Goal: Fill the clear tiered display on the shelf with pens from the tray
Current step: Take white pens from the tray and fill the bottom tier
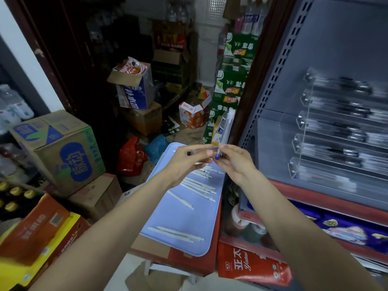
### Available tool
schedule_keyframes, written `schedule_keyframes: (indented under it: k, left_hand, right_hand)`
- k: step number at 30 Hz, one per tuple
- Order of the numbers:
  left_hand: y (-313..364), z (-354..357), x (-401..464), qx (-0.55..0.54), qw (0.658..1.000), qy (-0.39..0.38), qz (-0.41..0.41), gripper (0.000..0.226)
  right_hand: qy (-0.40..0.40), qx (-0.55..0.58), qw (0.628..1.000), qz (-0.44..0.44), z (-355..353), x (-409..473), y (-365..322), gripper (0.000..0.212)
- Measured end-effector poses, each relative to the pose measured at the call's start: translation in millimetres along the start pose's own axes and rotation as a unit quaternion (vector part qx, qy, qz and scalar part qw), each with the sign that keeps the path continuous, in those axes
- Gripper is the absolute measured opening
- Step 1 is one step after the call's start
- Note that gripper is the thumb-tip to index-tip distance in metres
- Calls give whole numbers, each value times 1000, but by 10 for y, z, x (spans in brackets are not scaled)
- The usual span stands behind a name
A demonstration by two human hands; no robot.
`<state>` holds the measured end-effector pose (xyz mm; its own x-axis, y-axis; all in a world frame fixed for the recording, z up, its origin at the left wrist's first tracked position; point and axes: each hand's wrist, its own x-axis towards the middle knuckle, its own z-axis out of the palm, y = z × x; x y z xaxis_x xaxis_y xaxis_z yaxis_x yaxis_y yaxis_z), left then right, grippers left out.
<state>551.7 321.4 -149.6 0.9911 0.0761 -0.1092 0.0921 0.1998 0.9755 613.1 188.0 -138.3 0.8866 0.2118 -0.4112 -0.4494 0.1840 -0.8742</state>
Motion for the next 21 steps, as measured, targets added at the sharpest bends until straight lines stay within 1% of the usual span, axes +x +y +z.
schedule_keyframes:
  k: [2,4,6,7,9,11,13,15,17,19,21]
  left_hand:
    - [19,-54,-6,0,998,-42,-40,29]
    - [34,-84,2,-7,997,-47,-62,30]
    - [19,-97,28,35,998,-20,-54,28]
    - [7,-101,43,65,997,-4,-53,28]
    - [-8,-121,72,90,993,32,-69,28]
    - [-2,-145,119,68,991,79,-82,29]
    - [59,-124,153,23,991,110,-73,23]
    - [119,-48,188,-9,992,113,-55,14]
    - [139,49,232,0,993,111,-47,11]
    - [129,123,280,10,993,110,-51,13]
    - [113,164,313,-15,992,108,-56,6]
  right_hand:
    - [2,-22,1000,-8,-5,21,-4,11]
    - [3,-60,998,-22,-1,50,-8,11]
    - [8,-99,994,-39,30,57,-15,23]
    - [10,-111,993,-47,47,57,-12,26]
    - [4,-115,992,-51,67,40,7,17]
    - [-3,-115,992,-47,67,10,8,18]
    - [-16,-121,992,-42,57,-7,14,16]
    - [-38,-127,990,-39,59,-29,35,10]
    - [-46,-148,987,-51,76,-53,74,11]
    - [-39,-178,981,-69,73,-58,109,9]
    - [-21,-218,971,-92,38,-46,104,10]
